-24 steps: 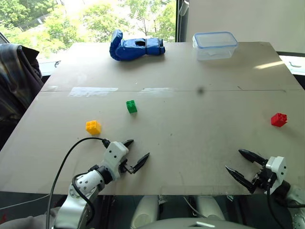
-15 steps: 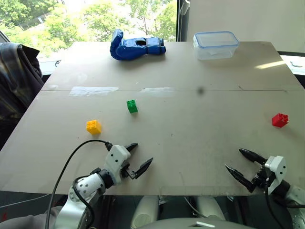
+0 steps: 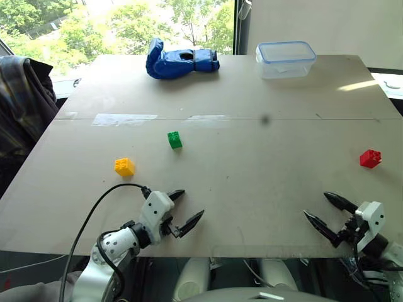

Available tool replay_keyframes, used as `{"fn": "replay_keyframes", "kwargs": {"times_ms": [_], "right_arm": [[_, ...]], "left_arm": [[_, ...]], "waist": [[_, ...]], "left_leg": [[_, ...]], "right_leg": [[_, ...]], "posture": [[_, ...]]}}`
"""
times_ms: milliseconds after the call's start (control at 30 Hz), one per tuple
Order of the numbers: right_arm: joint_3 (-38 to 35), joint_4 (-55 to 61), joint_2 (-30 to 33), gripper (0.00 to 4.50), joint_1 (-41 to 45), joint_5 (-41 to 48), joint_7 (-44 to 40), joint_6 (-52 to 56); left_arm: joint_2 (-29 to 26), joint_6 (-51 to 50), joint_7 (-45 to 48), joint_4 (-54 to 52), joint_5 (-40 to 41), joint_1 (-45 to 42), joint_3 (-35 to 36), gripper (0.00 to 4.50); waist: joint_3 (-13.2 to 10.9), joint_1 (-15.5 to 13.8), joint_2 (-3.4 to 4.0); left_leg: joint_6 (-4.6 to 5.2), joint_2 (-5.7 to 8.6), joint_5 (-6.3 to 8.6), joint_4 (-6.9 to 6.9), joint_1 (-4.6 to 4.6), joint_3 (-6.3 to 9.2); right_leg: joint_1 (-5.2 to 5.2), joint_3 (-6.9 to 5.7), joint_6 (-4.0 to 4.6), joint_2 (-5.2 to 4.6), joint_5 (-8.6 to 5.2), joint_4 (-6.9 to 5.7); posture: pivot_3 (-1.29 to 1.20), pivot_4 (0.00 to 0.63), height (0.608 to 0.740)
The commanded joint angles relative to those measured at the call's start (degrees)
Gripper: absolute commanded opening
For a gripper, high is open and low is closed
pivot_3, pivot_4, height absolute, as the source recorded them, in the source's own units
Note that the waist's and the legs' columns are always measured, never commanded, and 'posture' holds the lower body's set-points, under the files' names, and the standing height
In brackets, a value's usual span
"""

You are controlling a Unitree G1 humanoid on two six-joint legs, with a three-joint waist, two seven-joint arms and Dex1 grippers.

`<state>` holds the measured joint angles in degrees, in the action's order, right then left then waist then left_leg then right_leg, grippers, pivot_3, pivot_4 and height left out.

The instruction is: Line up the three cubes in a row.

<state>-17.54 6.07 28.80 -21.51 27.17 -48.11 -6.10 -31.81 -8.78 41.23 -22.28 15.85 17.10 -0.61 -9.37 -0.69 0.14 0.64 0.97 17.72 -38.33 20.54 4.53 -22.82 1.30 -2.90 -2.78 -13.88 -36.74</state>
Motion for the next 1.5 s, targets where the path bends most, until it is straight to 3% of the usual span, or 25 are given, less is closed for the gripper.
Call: {"fn": "replay_keyframes", "kwargs": {"times_ms": [33,167,433,800,1100,1200,1367,1500], "right_arm": [[-5.8,-0.9,-0.6,4.50,2.1,1.5,6.3,2.0],[-9.1,-3.6,-1.8,4.50,7.2,-2.3,18.6,6.2],[-11.1,-15.9,0.2,4.50,19.7,-8.5,31.4,9.8],[-7.5,-27.9,2.1,4.50,32.3,-9.1,26.3,7.9],[-6.3,-28.3,-0.3,4.50,35.4,-10.6,31.0,8.2],[-6.4,-27.8,-0.9,3.69,35.1,-11.2,32.2,7.9],[-6.2,-26.9,-1.2,1.32,35.2,-11.4,32.7,7.8],[-2.5,-24.3,-0.5,1.35,35.0,-11.8,26.9,7.1]], "left_arm": [[-2.2,-2.3,2.9,-4.7,2.8,-4.4,0.0,4.49],[-4.9,-7.2,6.8,-7.8,7.0,-12.4,-0.6,4.49],[-9.7,-23.4,9.4,-14.3,18.4,-25.1,-0.1,4.49],[-12.8,-25.2,12.4,-15.0,20.1,-30.9,-0.7,4.49],[-12.5,-23.2,13.2,-13.5,18.3,-31.8,-1.6,4.49],[-12.5,-21.9,13.8,-12.3,17.6,-31.3,-1.6,4.50],[-12.6,-19.7,14.9,-11.5,16.4,-29.0,-1.3,4.50],[-12.9,-19.2,14.6,-11.7,15.9,-26.6,-0.5,4.50]], "waist": [[0.0,-0.1,0.00],[0.0,0.0,0.01],[0.0,1.5,0.05],[0.0,1.7,0.05],[0.0,1.7,0.05],[0.0,1.7,0.06],[0.0,1.7,0.06],[0.0,1.8,0.06]], "left_leg": [[0.00,0.00,0.00,0.00,0.00,0.00],[-0.03,0.01,-0.02,-0.01,0.05,0.09],[-0.13,0.12,-0.09,0.01,0.22,-0.12],[-0.06,0.16,-0.06,0.00,0.16,-0.22],[-0.14,0.15,-0.10,0.00,0.17,-0.19],[-0.21,0.16,-0.15,0.01,0.17,-0.20],[-0.20,0.16,-0.14,0.01,0.17,-0.21],[-0.12,0.16,-0.09,0.01,0.17,-0.22]], "right_leg": [[0.00,0.00,0.00,0.00,0.00,-0.01],[-0.02,-0.06,-0.15,0.03,0.13,-0.03],[-0.32,0.15,-0.19,0.02,0.16,-0.11],[-0.32,0.26,-0.20,0.07,0.17,-0.18],[-0.33,0.26,-0.20,0.07,0.17,-0.18],[-0.33,0.28,-0.20,0.07,0.17,-0.19],[-0.34,0.29,-0.20,0.07,0.17,-0.20],[-0.34,0.30,-0.20,0.07,0.17,-0.20]], "posture": [[0.00,0.150,0.740],[0.00,0.150,0.740],[0.00,0.150,0.740],[0.00,0.150,0.740],[0.00,0.150,0.740],[0.00,0.150,0.740],[0.00,0.150,0.740],[0.00,0.150,0.740]]}}
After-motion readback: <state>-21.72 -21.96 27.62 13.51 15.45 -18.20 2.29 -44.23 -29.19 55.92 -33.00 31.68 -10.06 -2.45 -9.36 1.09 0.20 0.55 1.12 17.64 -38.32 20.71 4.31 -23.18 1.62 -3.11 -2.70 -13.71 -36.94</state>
